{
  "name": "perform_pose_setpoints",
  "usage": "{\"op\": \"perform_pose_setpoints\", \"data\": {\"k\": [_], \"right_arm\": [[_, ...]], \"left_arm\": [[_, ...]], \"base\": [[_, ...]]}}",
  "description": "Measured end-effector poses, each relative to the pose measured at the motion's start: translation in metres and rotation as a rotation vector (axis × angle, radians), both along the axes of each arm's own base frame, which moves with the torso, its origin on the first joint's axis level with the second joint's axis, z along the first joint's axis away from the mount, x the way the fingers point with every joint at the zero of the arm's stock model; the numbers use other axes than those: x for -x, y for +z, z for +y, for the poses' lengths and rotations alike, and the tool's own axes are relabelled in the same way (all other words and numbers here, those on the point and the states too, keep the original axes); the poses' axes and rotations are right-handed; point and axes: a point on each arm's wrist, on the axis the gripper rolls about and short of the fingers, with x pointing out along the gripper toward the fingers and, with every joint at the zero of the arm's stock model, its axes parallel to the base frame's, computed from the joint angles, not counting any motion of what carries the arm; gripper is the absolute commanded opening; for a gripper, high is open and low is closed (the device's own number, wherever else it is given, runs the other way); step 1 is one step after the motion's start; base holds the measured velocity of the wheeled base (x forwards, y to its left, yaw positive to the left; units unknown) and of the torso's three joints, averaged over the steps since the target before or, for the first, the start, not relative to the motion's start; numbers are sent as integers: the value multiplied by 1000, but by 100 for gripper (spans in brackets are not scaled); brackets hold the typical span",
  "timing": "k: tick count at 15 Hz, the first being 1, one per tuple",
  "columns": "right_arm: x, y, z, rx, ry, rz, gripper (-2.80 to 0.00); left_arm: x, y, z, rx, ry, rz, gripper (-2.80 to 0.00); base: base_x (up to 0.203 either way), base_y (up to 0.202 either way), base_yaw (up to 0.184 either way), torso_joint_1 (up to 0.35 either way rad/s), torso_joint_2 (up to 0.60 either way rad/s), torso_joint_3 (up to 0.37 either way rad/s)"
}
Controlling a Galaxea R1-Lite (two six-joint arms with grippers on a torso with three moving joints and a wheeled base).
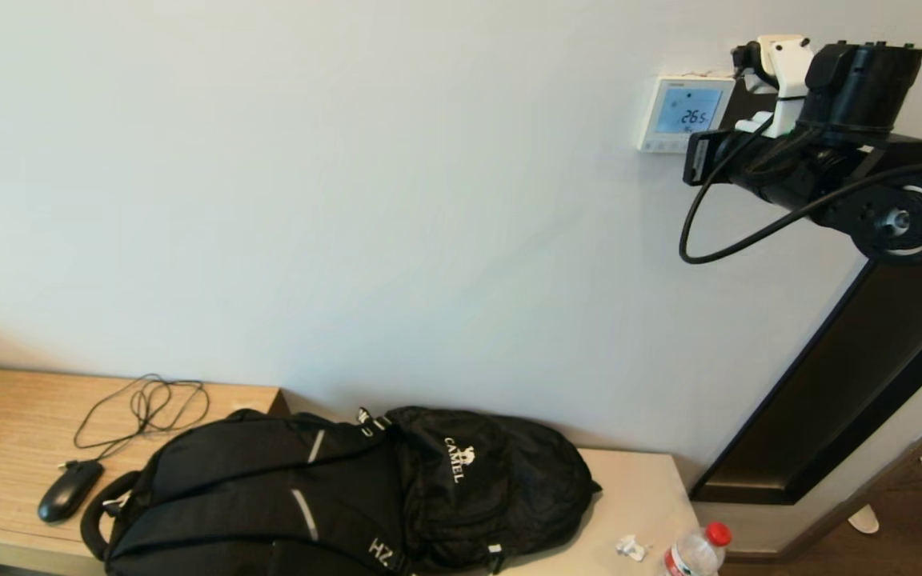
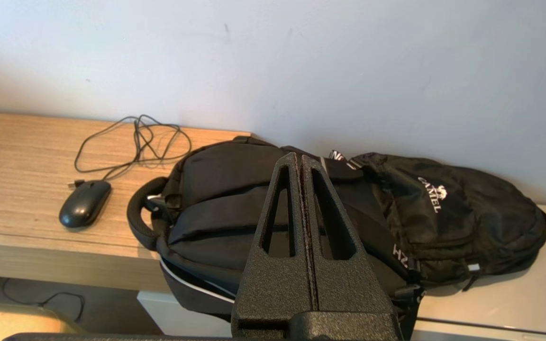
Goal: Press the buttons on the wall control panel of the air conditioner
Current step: Turn on the central air conditioner, then press the temperature increase button
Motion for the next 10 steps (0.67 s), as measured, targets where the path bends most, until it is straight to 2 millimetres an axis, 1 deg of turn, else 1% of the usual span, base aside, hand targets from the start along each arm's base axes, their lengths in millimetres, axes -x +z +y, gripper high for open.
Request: {"op": "perform_pose_setpoints", "data": {"k": [6, 10], "right_arm": [[2, 1, 1, 18, 1, 2, -280], [-4, -5, 4, 29, 4, 17, -280]], "left_arm": [[0, 0, 0, 0, 1, 0, -280], [0, 0, 0, 0, 0, 0, -280]], "base": [[0, 0, 0, 0, 0, 0], [0, 0, 0, 0, 0, 0]]}}
